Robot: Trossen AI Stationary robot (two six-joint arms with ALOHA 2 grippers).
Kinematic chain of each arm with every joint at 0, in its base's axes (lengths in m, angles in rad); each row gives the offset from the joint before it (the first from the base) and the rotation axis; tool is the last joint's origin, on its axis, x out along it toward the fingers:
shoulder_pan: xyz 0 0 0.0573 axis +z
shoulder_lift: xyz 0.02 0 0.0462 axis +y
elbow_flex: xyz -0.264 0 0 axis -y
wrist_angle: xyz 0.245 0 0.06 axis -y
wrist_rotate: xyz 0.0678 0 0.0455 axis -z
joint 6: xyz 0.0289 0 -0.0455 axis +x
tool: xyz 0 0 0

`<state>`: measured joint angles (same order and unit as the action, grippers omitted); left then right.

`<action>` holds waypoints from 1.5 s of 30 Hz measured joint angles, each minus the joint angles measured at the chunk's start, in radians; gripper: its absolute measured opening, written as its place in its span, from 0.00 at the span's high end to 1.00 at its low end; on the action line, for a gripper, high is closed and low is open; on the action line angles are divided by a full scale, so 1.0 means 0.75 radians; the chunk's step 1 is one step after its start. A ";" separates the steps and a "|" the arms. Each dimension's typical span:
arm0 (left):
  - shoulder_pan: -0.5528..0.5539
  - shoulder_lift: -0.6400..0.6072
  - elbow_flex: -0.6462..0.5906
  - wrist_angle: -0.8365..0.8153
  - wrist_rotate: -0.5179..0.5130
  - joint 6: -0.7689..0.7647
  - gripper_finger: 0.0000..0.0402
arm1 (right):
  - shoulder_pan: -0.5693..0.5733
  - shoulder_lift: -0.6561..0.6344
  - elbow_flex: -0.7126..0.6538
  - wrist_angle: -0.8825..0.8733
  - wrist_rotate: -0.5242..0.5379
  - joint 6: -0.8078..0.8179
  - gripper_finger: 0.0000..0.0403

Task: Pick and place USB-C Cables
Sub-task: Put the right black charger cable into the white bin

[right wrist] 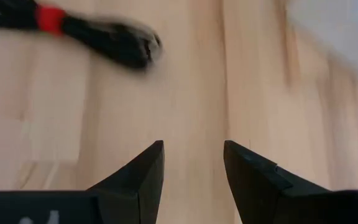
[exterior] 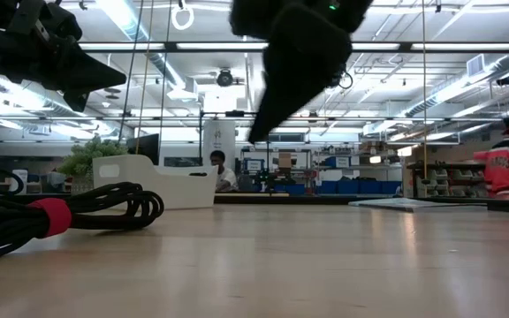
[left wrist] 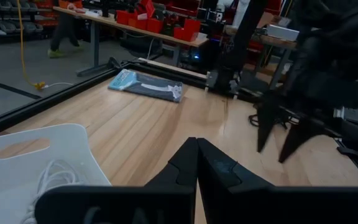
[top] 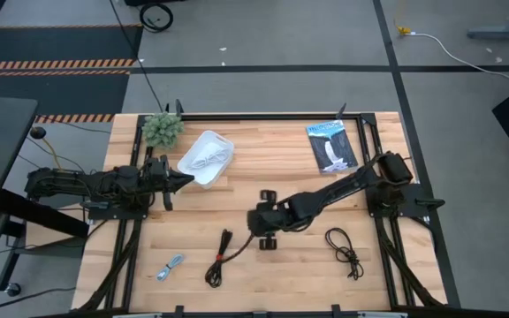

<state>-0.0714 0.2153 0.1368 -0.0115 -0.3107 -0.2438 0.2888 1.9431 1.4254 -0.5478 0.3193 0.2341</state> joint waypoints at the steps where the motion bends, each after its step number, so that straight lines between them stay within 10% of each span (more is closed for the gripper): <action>1: 0.000 0.000 0.000 0.000 0.000 0.000 0.97 | 0.001 -0.006 0.000 -0.071 -0.004 0.097 0.57; 15: 0.000 0.000 0.000 -0.001 0.000 0.000 0.97 | 0.141 -0.099 -0.008 -1.075 -0.562 0.962 0.57; 30: 0.000 0.000 0.000 0.000 0.000 0.000 0.97 | 0.495 -0.554 -0.506 -0.735 -0.609 1.891 0.57; 45: 0.000 0.000 0.000 0.000 0.000 0.000 0.97 | 0.540 -0.608 -0.723 -0.476 -0.816 2.069 0.27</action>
<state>-0.0713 0.2155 0.1368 -0.0116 -0.3107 -0.2440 0.6941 1.4868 0.8833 -0.9049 -0.2924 1.7858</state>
